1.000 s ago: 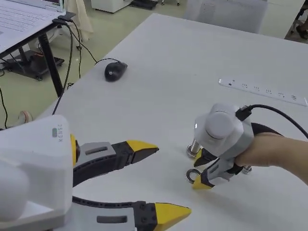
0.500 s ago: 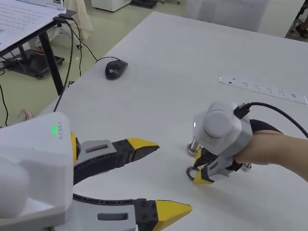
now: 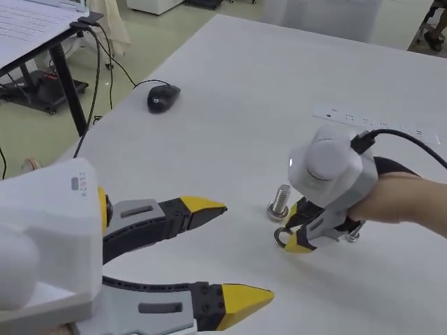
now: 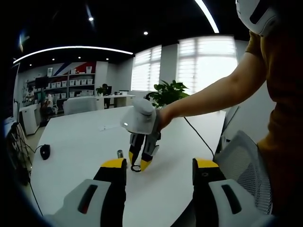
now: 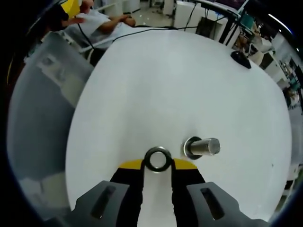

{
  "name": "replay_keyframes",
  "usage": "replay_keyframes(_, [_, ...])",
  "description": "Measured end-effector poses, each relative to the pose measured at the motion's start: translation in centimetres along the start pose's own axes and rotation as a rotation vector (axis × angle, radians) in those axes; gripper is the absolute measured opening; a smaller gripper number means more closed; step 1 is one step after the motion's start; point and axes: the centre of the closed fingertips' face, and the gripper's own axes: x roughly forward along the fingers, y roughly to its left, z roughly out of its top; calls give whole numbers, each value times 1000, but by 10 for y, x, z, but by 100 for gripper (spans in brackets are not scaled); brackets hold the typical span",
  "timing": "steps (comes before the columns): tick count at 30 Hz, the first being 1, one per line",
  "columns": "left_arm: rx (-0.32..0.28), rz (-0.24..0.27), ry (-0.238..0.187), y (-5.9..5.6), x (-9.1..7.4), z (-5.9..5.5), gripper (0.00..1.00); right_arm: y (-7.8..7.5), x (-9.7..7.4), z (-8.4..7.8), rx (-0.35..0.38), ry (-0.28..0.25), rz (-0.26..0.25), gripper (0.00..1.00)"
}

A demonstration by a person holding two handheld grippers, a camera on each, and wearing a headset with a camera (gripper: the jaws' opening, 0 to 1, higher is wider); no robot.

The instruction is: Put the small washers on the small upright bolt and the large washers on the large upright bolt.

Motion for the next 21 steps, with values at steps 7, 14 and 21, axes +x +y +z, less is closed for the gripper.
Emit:
replay_keyframes(7, [4, -15, 1, -3, 5, 1, 55, -13, -22, 0, 6, -6, -39, 21])
replay_keyframes(14, [6, -21, -5, -5, 8, 5, 55, -27, -43, 13, -11, -17, -81, 22])
replay_keyframes(21, [10, -22, -5, -5, 10, 7, 55, -40, -52, 31, -27, -30, -109, 22])
